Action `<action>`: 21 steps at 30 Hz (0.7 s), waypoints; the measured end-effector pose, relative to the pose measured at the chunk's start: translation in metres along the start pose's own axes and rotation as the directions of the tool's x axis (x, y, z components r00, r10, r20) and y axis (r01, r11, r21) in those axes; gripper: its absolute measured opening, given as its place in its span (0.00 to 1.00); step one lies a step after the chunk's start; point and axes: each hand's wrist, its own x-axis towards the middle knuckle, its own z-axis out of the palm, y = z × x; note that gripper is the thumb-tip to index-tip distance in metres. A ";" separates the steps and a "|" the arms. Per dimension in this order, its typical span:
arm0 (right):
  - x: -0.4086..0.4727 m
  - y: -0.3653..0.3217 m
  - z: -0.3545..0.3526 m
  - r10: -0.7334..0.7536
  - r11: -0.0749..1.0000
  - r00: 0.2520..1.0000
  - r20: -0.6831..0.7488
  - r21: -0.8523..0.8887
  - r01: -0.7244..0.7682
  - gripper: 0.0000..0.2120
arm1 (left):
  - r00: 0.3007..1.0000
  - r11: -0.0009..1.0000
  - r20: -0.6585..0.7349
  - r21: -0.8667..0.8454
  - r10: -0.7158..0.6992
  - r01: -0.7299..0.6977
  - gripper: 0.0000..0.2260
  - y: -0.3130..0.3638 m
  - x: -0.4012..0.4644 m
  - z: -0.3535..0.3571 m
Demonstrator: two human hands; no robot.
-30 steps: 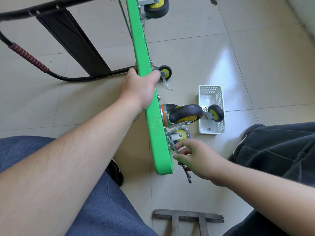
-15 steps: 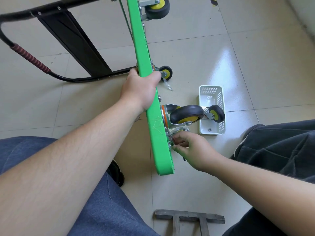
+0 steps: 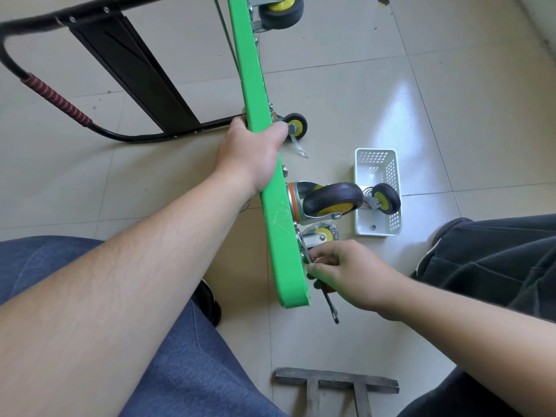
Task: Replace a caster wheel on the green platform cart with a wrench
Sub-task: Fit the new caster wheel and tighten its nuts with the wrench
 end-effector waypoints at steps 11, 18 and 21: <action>-0.019 -0.052 -0.025 0.213 0.920 0.961 0.177 0.295 -0.258 0.10 | 1.000 1.000 -0.004 -0.005 -0.010 0.010 0.12 0.000 -0.001 0.001; -0.011 -0.061 -0.035 0.260 0.758 0.929 0.264 0.540 -0.365 0.10 | 1.000 1.000 -0.008 -0.013 -0.010 0.010 0.12 0.000 -0.002 0.001; -0.014 -0.058 -0.034 0.261 0.757 0.928 0.266 0.540 -0.368 0.10 | 1.000 1.000 -0.010 -0.017 -0.009 0.009 0.11 0.001 -0.002 0.001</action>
